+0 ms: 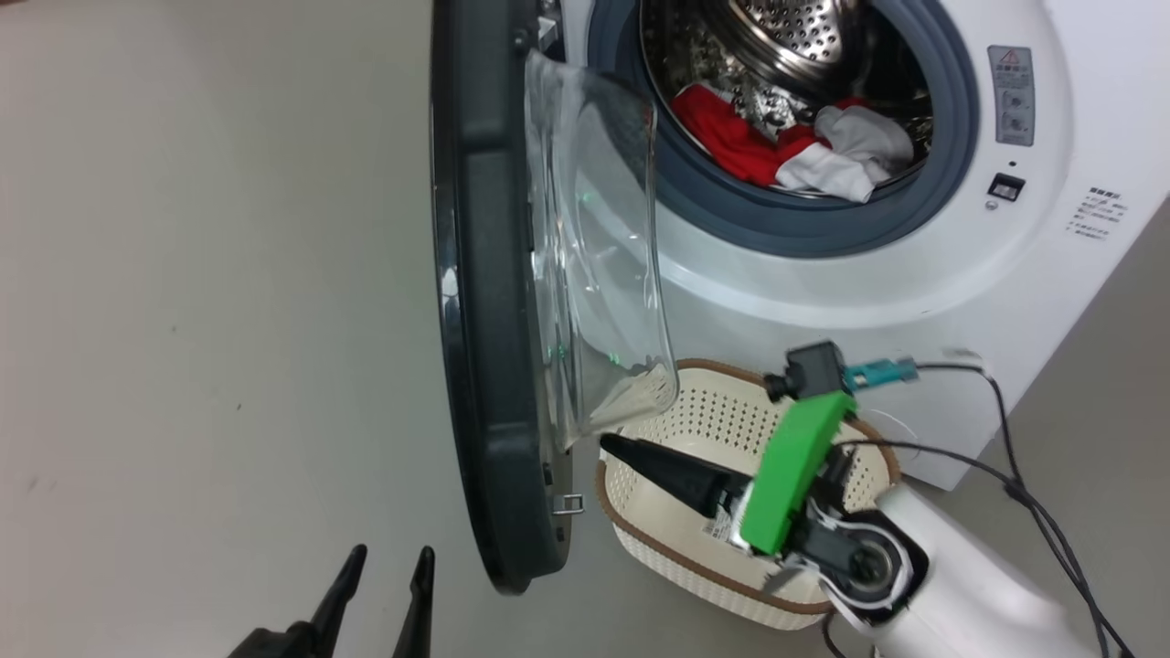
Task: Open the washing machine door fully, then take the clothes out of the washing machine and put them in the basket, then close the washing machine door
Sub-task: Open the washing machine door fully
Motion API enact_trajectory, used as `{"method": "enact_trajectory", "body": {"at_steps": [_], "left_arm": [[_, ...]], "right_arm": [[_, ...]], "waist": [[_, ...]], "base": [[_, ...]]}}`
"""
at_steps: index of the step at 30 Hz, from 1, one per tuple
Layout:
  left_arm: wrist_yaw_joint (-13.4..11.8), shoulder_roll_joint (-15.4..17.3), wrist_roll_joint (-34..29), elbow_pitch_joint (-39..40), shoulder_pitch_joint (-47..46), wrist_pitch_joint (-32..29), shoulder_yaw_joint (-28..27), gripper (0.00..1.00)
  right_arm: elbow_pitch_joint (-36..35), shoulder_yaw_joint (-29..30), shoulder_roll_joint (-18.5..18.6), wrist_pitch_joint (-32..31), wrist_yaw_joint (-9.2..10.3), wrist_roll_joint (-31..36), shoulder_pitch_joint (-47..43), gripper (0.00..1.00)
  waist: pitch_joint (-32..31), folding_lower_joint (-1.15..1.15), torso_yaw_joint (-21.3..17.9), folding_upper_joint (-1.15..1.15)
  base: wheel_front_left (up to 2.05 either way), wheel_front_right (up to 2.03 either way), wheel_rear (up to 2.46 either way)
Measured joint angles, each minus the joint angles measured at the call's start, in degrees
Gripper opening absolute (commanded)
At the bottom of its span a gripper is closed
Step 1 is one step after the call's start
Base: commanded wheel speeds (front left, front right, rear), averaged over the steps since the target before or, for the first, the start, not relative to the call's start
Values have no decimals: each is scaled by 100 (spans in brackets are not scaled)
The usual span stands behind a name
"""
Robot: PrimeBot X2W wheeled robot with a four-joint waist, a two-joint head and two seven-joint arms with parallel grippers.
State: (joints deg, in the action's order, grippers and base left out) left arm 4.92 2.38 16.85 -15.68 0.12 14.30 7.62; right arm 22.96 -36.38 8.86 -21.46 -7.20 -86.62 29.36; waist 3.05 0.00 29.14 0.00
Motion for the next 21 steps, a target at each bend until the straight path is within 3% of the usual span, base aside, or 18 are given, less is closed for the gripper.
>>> {"method": "enact_trajectory", "body": {"at_steps": [13,21], "left_arm": [[124,-2,-187,-102,-18,0,-357,100],[175,-4,-269,-151,-46,0,-577,100]], "right_arm": [[310,-717,648,1204,0,813,-364,100],[811,-1370,867,2544,0,1373,-366,100]], "waist": [[-117,0,-400,0],[-161,0,-661,0]], "base": [[0,0,0],[0,0,0]]}}
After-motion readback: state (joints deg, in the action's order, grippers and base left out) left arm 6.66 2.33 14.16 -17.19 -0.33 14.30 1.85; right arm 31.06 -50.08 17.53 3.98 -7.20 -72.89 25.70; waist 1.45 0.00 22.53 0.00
